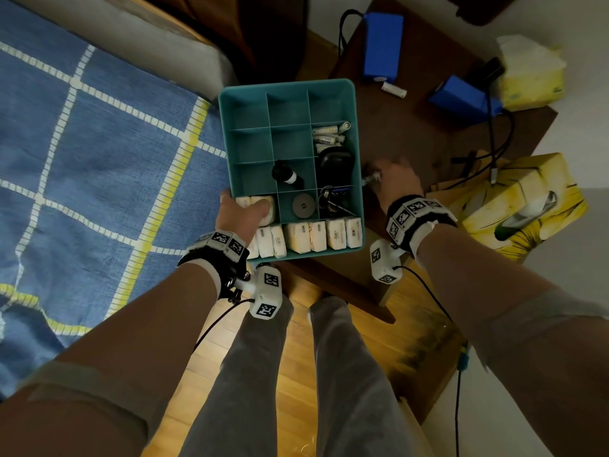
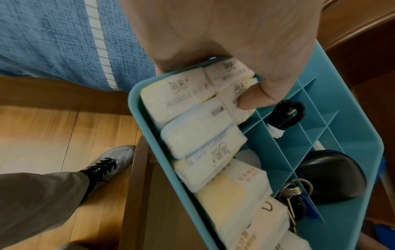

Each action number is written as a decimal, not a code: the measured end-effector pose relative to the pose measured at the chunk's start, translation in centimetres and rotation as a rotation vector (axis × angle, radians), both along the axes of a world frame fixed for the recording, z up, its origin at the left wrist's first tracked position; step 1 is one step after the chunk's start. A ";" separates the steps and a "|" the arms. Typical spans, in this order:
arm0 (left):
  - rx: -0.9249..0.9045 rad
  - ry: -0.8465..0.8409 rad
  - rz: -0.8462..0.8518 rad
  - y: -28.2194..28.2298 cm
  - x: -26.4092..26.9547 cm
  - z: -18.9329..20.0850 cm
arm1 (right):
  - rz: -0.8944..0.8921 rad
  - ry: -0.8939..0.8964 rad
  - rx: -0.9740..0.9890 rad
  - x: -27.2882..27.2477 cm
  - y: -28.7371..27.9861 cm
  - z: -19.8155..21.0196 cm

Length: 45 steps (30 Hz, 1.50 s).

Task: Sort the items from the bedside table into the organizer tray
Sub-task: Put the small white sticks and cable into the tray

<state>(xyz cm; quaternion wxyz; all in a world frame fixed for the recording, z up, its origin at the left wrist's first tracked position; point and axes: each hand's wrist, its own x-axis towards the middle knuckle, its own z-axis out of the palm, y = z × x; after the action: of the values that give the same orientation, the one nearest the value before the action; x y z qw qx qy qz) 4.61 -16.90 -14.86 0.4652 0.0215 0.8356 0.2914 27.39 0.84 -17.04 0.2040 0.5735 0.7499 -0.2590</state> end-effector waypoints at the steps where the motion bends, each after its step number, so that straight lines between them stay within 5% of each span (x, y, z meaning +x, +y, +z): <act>1: -0.005 -0.001 0.002 -0.1 -0.1 0.0 | -0.023 0.009 0.007 0.3 0.0 0.0; 10: -0.005 0.012 0.003 -0.2 0.0 -0.1 | -0.089 -0.033 0.022 0.8 0.6 -0.1; 18: 0.011 -0.011 0.010 -0.5 0.0 -0.2 | -0.449 0.399 0.123 -0.8 0.3 2.2; 22: 0.006 0.006 0.008 -0.6 0.3 0.2 | -0.206 0.581 0.225 -3.7 1.2 5.2; 25: 0.006 0.016 0.034 -0.6 0.1 0.4 | 0.004 0.560 0.108 -6.5 1.5 5.8; 30: -0.004 -0.024 0.066 -0.7 -1.2 0.4 | -0.205 0.655 -0.082 -8.0 1.9 5.6; 35: -0.023 -0.010 0.070 -1.8 -2.4 0.0 | -0.277 0.383 0.122 -5.9 3.7 4.0; 45: -0.035 -0.036 0.049 -1.6 -3.5 0.0 | 0.233 0.057 -0.023 -7.2 4.3 0.8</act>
<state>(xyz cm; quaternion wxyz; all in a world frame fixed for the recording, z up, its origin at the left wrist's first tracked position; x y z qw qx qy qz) 1.09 -18.47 -14.81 0.4733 -0.0123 0.8323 0.2883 20.15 5.15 -16.26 0.2179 0.4722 0.8141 -0.2585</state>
